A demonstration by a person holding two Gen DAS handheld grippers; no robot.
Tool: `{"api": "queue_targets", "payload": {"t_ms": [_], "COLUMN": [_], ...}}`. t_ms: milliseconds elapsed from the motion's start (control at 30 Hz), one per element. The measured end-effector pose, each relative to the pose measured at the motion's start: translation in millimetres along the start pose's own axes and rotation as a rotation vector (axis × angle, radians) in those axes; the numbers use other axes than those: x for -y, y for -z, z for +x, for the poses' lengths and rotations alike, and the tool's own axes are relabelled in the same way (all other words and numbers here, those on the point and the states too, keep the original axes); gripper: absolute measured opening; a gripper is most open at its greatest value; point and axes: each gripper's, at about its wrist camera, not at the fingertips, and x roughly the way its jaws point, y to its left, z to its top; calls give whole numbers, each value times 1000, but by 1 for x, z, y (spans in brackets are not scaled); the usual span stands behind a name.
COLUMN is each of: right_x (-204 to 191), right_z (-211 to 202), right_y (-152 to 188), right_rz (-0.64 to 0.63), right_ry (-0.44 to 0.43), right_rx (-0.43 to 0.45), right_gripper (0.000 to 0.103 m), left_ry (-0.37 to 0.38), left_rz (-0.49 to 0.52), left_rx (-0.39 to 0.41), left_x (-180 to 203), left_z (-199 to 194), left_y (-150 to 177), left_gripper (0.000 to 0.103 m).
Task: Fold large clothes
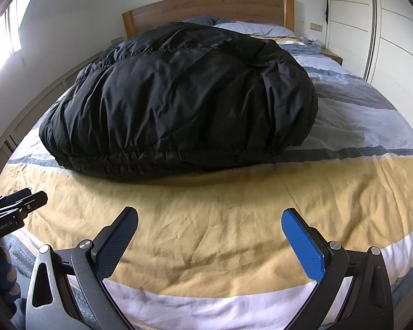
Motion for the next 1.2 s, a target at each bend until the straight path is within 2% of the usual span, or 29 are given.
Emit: {"api": "queue_targets", "payload": {"t_ms": [333, 1200], "right_x": [-1, -11], "right_z": [-1, -32], "right_y": [-1, 4], "right_rz": [0, -41], "right_ry": [8, 24], "right_rx": [7, 56], "right_gripper": [102, 102], "left_ry": [24, 31], "left_rz": [0, 35], "left_rx": [2, 40], "left_x": [3, 15], "left_z": [-2, -29], "left_y": [1, 7], "left_gripper": [68, 68]}}
